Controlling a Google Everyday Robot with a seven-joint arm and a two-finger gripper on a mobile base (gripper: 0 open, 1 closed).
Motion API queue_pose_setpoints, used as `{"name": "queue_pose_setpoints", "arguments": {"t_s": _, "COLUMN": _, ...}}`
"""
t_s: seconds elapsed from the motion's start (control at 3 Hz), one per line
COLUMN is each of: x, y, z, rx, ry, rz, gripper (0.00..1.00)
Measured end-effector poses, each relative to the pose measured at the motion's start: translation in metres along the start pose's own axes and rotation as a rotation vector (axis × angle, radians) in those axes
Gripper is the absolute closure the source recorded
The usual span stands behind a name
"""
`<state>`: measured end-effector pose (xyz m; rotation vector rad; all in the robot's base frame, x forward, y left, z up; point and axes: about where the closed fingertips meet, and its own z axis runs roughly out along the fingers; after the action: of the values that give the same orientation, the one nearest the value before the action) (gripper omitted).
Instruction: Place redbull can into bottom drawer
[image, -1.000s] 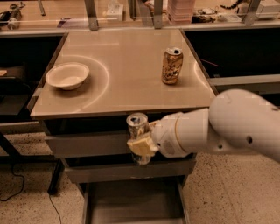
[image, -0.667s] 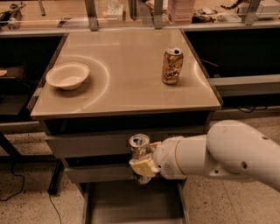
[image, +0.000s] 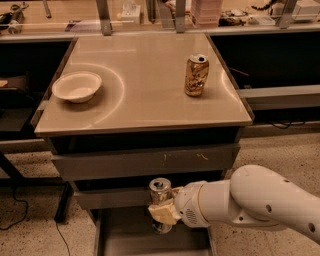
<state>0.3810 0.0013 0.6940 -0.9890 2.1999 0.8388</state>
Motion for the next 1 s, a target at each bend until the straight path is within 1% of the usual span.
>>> {"name": "queue_pose_setpoints", "arguments": {"t_s": 0.33, "x": 0.005, "y": -0.001, "z": 0.007, "rx": -0.008, "ry": -0.006, "rz": 0.014, "gripper": 1.0}}
{"name": "queue_pose_setpoints", "arguments": {"t_s": 0.67, "x": 0.029, "y": -0.004, "z": 0.043, "rx": -0.031, "ry": -0.034, "rz": 0.028, "gripper": 1.0}}
{"name": "queue_pose_setpoints", "arguments": {"t_s": 1.0, "x": 0.045, "y": -0.032, "z": 0.083, "rx": -0.017, "ry": -0.084, "rz": 0.046, "gripper": 1.0}}
